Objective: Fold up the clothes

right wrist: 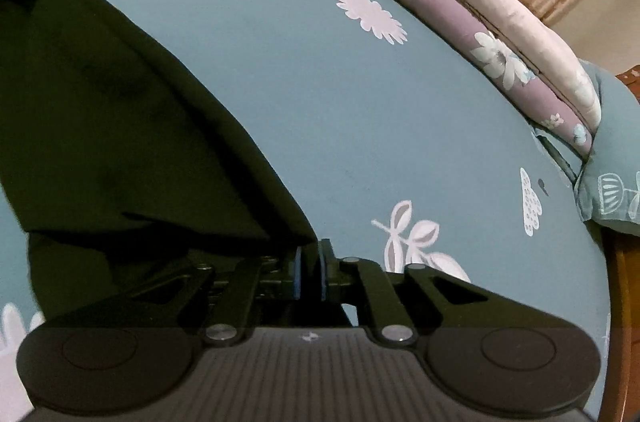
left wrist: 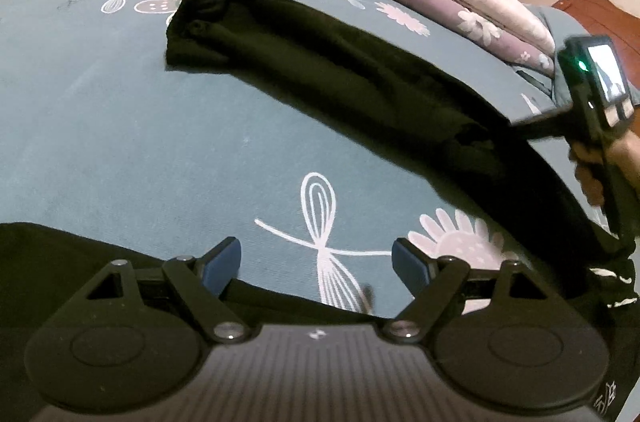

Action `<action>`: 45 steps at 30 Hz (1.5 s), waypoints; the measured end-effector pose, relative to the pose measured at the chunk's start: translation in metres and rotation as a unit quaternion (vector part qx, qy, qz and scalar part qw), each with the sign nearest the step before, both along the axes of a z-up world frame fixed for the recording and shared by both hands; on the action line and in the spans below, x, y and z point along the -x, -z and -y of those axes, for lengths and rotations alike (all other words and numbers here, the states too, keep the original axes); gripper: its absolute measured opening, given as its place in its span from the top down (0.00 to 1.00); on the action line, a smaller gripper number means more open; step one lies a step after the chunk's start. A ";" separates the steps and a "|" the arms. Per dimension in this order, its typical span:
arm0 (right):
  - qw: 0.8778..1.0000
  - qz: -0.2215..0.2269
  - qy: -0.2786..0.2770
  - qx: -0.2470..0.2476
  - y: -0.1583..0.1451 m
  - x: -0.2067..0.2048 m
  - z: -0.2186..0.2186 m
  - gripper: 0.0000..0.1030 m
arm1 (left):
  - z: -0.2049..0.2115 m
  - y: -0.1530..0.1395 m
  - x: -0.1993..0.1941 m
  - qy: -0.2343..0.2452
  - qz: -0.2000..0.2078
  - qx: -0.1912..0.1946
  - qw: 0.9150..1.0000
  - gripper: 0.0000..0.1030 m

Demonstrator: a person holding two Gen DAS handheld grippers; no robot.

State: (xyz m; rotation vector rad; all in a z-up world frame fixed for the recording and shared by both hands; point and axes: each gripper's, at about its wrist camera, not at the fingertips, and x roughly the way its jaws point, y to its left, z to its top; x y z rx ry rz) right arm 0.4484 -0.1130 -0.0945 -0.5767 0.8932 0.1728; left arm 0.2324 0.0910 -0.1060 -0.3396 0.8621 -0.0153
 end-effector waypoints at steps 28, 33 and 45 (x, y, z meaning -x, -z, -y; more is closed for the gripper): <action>0.999 0.021 0.044 0.010 -0.055 -0.044 -0.030 0.52 | 0.001 0.004 -0.004 0.003 -0.021 -0.041 0.999 0.20; 0.998 -0.011 -0.001 -0.062 -0.114 -0.006 -0.063 0.52 | 0.003 -0.004 0.000 -0.003 -0.009 -0.073 0.997 0.20; 0.968 -0.096 -0.179 -0.147 -0.090 0.023 -0.229 0.61 | -0.048 0.007 0.007 -0.046 -0.011 -0.028 0.998 0.19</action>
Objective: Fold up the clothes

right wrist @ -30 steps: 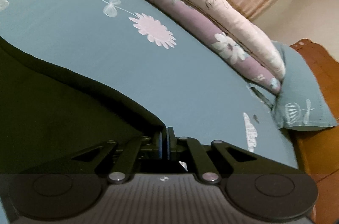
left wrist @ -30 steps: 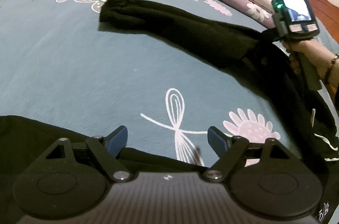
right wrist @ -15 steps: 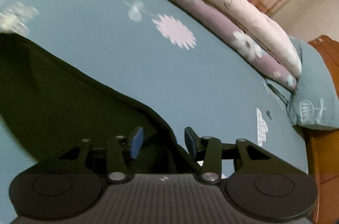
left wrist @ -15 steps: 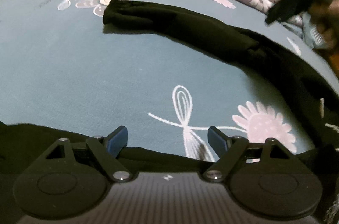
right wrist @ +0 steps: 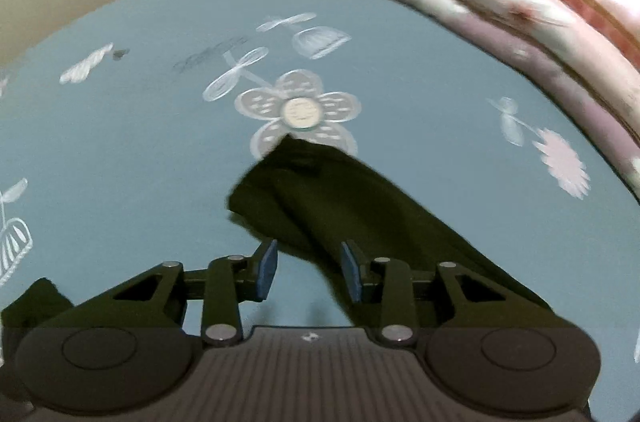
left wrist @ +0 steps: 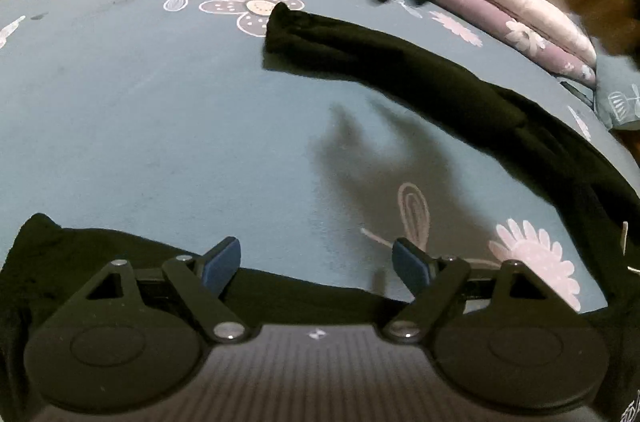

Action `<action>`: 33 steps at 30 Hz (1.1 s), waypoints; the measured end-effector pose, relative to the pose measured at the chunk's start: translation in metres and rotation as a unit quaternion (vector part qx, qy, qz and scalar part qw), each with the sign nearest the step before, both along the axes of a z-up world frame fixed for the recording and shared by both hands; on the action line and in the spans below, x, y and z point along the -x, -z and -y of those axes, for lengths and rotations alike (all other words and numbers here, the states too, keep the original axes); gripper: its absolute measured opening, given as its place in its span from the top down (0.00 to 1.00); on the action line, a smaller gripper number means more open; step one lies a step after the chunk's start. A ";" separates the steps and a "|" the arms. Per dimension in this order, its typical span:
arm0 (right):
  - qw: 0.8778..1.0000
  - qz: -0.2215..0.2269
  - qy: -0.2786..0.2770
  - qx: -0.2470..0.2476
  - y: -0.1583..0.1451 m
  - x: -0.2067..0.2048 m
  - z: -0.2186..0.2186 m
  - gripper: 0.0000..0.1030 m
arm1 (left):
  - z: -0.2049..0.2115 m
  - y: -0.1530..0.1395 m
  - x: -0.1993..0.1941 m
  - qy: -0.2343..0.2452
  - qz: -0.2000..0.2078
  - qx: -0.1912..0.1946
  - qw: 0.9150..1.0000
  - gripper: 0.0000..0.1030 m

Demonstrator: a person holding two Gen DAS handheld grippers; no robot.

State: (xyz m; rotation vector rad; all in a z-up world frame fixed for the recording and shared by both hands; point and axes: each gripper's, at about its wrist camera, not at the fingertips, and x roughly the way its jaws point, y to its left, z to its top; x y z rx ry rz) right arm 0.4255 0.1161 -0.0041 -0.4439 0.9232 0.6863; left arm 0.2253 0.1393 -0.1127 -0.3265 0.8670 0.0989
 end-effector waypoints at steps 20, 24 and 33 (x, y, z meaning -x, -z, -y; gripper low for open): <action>0.994 0.021 -0.022 0.104 0.078 -0.044 -0.106 0.84 | -0.015 0.014 -0.001 0.041 0.054 0.035 0.997 0.08; 0.997 0.020 -0.012 0.075 0.066 -0.063 -0.123 0.85 | -0.014 0.015 -0.002 0.044 0.057 0.038 0.997 0.07; 0.999 0.031 0.017 0.022 0.063 -0.091 -0.154 0.88 | -0.011 0.015 -0.002 0.046 0.059 0.047 0.996 0.07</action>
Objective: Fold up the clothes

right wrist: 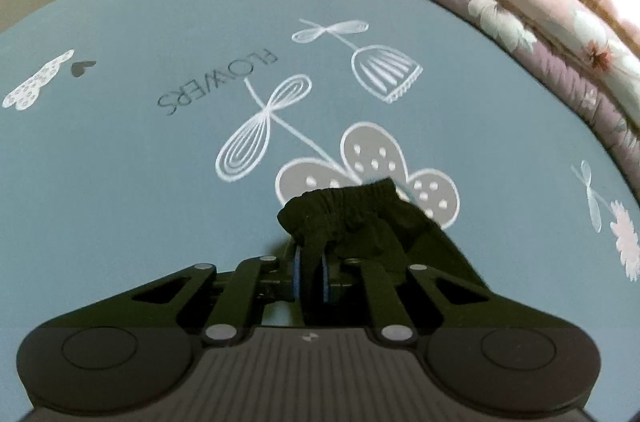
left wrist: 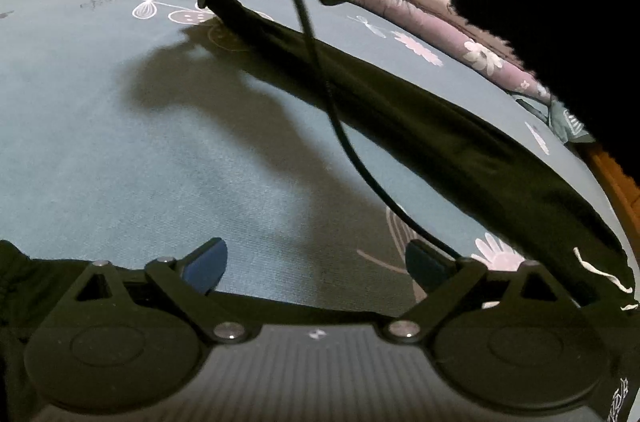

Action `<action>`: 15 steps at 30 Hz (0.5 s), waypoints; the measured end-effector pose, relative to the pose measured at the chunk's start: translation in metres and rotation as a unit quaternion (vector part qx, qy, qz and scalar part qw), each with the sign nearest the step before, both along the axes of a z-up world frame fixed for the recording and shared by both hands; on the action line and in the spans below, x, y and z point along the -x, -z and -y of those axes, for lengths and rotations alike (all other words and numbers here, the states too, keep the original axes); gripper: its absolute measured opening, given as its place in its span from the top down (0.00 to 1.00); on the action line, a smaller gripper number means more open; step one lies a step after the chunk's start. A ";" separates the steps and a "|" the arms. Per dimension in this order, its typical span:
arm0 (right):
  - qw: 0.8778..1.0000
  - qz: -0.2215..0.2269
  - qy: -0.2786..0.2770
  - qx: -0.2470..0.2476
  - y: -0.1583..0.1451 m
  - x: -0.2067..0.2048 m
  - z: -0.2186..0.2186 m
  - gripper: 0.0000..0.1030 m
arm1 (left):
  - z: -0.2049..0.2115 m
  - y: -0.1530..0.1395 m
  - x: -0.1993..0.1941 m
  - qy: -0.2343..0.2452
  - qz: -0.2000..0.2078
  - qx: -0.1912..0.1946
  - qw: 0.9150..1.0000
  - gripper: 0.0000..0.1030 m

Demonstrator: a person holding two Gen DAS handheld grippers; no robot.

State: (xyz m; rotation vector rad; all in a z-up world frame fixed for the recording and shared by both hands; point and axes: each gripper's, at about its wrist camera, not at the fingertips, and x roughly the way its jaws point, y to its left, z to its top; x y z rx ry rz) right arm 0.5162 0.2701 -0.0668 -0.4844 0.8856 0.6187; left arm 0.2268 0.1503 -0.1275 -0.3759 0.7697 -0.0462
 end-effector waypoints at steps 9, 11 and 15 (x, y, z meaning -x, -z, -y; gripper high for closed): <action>0.999 -0.033 0.002 -0.011 0.001 0.003 0.020 0.78 | 0.002 -0.005 0.009 -0.007 -0.013 -0.015 1.000 0.07; 0.999 -0.031 -0.001 -0.015 -0.014 0.011 0.034 0.77 | 0.004 -0.007 0.009 -0.012 -0.019 -0.022 1.000 0.07; 1.000 0.006 0.016 0.007 -0.059 0.036 0.084 0.66 | 0.016 -0.020 0.018 -0.007 -0.006 -0.039 0.999 0.07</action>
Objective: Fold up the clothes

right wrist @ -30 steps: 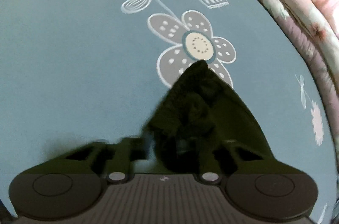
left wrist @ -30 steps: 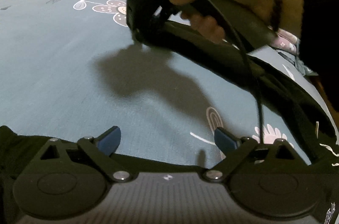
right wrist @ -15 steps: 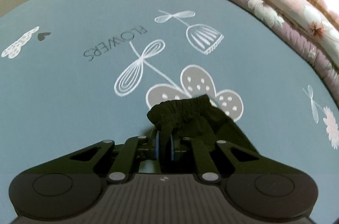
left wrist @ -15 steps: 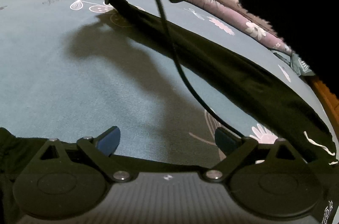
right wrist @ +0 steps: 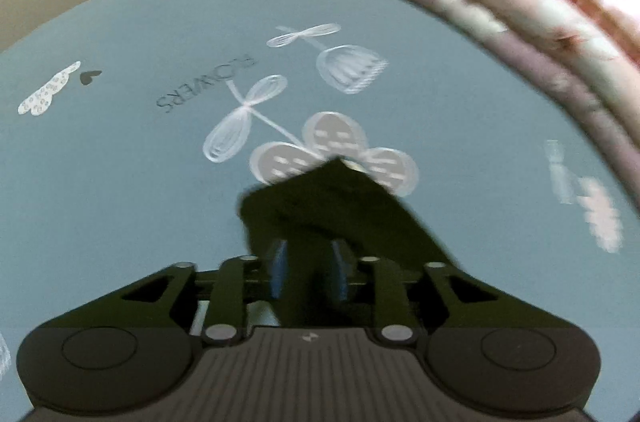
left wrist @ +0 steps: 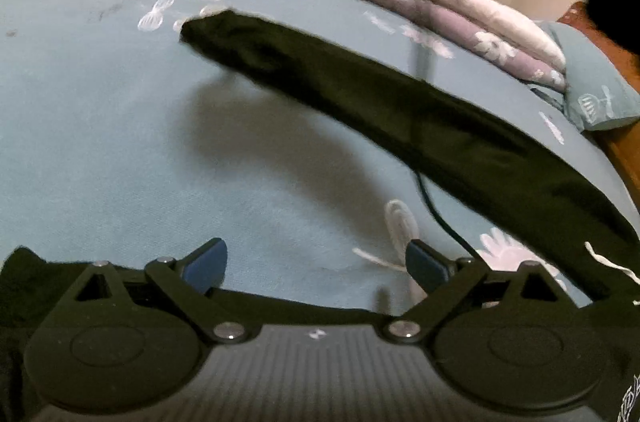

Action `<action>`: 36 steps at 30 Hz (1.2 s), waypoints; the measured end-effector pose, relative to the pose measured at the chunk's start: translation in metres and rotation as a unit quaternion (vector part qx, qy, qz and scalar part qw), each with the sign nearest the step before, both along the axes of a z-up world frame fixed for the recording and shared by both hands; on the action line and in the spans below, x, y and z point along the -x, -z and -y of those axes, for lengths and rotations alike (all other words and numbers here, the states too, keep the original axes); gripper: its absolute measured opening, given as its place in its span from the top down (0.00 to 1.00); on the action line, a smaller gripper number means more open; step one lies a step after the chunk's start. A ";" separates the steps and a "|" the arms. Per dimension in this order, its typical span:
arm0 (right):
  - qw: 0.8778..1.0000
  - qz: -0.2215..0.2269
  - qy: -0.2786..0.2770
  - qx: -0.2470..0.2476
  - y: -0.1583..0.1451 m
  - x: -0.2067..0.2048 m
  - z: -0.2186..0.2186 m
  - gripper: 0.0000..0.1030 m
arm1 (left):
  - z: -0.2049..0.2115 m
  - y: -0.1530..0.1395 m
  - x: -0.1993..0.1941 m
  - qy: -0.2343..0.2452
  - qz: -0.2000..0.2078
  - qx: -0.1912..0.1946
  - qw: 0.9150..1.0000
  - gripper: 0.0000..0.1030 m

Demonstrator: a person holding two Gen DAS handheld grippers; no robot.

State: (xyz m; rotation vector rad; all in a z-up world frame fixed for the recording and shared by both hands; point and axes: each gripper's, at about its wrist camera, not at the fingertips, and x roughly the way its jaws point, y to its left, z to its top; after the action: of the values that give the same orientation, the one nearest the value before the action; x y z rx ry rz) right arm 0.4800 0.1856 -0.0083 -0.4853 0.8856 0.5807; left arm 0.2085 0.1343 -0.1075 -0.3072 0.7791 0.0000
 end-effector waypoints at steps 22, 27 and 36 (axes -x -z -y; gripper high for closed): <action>0.954 0.125 0.270 0.018 -0.168 0.213 0.391 0.53 | 0.103 -0.011 0.012 0.123 -0.012 -0.047 0.991 0.07; 0.945 0.099 0.310 0.023 -0.135 0.238 0.447 0.52 | 0.129 -0.006 0.016 0.150 -0.024 -0.056 0.987 0.07; 0.940 0.052 0.336 0.014 -0.074 0.229 0.512 0.52 | 0.161 0.002 0.017 0.188 -0.047 -0.079 0.978 0.07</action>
State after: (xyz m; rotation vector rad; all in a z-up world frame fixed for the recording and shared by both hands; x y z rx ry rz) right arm 0.2505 -0.3262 0.0659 -0.2093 0.8928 -0.0846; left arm 0.1917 -0.0271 -0.1095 -0.0060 0.9163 -0.2812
